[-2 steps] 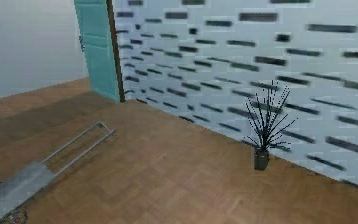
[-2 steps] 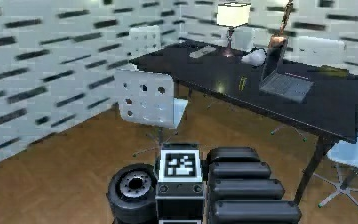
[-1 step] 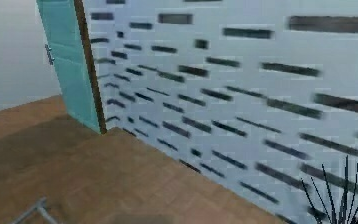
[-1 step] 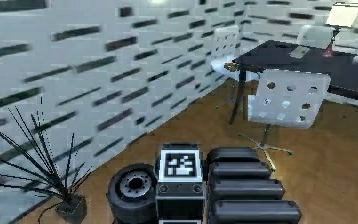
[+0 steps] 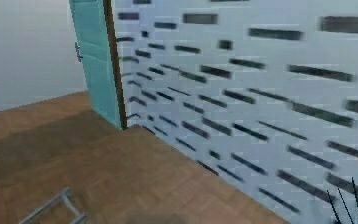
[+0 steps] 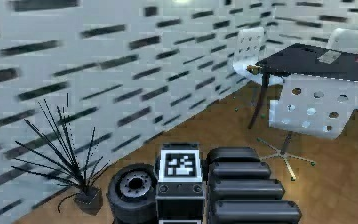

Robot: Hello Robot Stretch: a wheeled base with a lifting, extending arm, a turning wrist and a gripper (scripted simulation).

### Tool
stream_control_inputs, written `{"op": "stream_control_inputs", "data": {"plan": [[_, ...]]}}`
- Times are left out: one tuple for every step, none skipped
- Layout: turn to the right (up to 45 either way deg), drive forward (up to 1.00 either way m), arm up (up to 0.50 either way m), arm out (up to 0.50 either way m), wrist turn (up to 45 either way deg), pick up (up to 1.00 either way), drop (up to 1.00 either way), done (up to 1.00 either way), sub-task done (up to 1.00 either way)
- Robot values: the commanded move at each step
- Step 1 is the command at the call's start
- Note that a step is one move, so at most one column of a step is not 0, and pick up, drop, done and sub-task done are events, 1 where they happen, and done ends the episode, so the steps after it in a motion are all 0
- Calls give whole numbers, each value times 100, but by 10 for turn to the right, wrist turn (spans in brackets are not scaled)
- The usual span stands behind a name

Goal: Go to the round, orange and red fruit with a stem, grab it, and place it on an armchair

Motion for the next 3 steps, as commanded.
{"op": "stream_control_inputs", "data": {"plan": [[0,45,0,0,0,0,0,0,0],[-180,0,0,0,0,0,0,0,0],[0,100,0,0,0,0,0,0,0]]}}
